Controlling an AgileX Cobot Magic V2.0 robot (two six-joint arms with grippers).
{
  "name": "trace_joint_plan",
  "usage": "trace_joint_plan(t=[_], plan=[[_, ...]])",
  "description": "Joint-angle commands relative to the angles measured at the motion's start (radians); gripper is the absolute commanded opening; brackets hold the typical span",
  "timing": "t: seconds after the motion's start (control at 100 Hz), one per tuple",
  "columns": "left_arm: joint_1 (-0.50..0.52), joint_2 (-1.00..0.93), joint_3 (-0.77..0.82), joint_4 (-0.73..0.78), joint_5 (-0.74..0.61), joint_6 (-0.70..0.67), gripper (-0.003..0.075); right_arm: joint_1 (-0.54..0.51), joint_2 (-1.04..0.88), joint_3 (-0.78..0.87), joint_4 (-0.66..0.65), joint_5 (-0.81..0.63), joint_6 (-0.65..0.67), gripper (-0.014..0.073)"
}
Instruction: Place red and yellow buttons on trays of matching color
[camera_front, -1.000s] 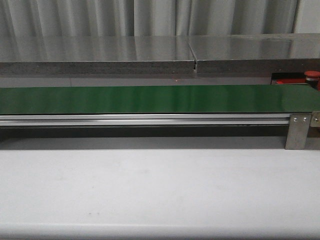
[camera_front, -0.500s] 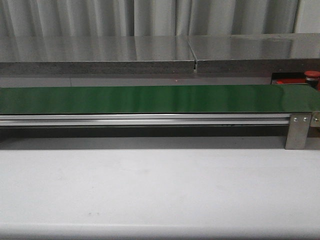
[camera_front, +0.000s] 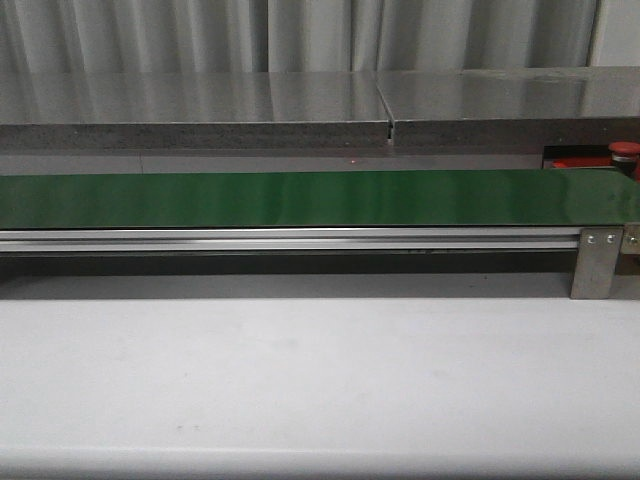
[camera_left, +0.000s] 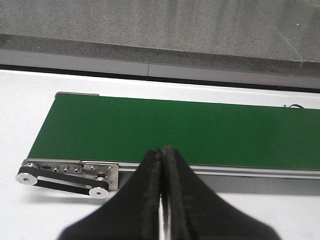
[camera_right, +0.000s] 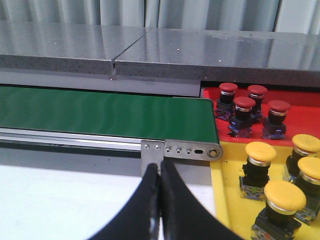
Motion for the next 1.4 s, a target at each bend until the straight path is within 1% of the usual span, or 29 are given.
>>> trace_joint_plan(t=[0.0,0.68,0.8,0.86,0.93,1.05,1.1,1.17,1.28,1.39], plan=[[-0.006,0.001,-0.028,-0.02,-0.071,0.001,-0.0019,0.001,-0.019,-0.018,-0.01,-0.083,-0.001,-0.0118],[-0.006,-0.001,-0.016,-0.02,-0.078,0.001,-0.0019,0.001,-0.019,-0.018,-0.01,-0.083,-0.001,-0.0118],[-0.006,-0.007,-0.004,0.012,-0.084,0.001,-0.0019,0.001,-0.019,-0.018,-0.01,-0.083,-0.001,-0.0118],[-0.006,-0.02,0.013,0.043,-0.134,0.001,-0.0019,0.001,-0.019,-0.018,-0.01,-0.083,-0.001,-0.0118],[-0.012,-0.047,0.045,0.086,-0.196,-0.032,-0.0019,0.001,-0.019,-0.018,-0.01,-0.082,-0.001,-0.0118],[-0.056,-0.109,0.127,0.234,-0.322,-0.177,-0.0019,0.001,-0.019,-0.018,-0.01,-0.082,-0.001,-0.0118],[-0.081,-0.134,0.171,0.318,-0.37,-0.246,-0.0019,0.001,-0.019,-0.018,-0.01,-0.082,-0.001,-0.0118],[-0.12,-0.167,0.225,0.4,-0.433,-0.297,-0.0019,0.001,-0.019,-0.018,-0.01,-0.082,-0.001,-0.0118],[-0.174,-0.219,0.302,0.435,-0.498,-0.297,-0.0019,0.001,-0.019,-0.018,-0.01,-0.082,-0.001,-0.0118],[-0.181,-0.283,0.374,0.432,-0.514,-0.304,-0.0019,0.001,-0.019,-0.018,-0.01,-0.082,-0.001,-0.0118]])
